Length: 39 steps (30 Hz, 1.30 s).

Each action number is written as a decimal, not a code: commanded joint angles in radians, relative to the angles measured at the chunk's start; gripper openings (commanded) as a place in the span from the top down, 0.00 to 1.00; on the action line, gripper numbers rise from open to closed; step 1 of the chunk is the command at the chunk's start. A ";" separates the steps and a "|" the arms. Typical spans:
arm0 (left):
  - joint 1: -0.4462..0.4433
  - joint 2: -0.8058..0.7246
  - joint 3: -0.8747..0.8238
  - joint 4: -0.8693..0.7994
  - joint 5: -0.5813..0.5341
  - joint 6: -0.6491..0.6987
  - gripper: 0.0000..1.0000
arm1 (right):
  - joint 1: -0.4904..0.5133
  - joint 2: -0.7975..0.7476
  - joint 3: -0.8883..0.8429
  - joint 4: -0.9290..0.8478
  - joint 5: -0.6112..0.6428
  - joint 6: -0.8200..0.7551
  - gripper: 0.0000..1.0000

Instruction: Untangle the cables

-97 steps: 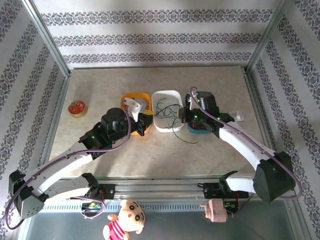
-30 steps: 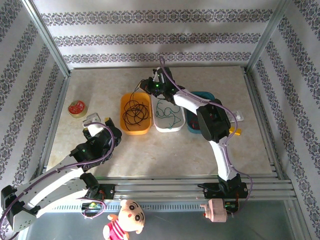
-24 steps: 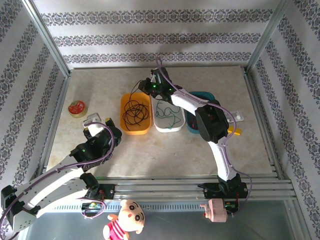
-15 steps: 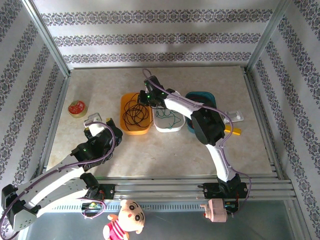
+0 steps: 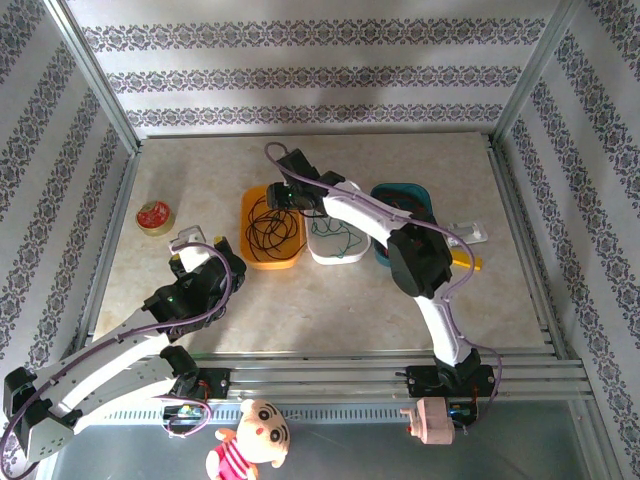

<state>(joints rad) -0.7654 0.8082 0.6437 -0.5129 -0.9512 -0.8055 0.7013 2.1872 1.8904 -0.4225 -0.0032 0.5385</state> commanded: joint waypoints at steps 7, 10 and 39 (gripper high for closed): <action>0.009 -0.011 0.021 0.007 -0.070 0.100 0.21 | -0.011 -0.474 -0.446 0.167 0.152 -0.067 0.48; 0.037 -0.027 -0.002 0.034 -0.108 0.186 0.08 | -0.017 -0.703 -0.698 0.218 0.290 -0.130 0.46; 0.535 0.551 -0.217 1.061 0.253 0.765 0.01 | -0.525 -0.790 -1.592 1.373 0.435 -0.564 0.02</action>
<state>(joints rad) -0.2714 1.3220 0.3874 0.3939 -0.7921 -0.0990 0.1978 1.2968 0.2398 0.7216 0.5598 0.0208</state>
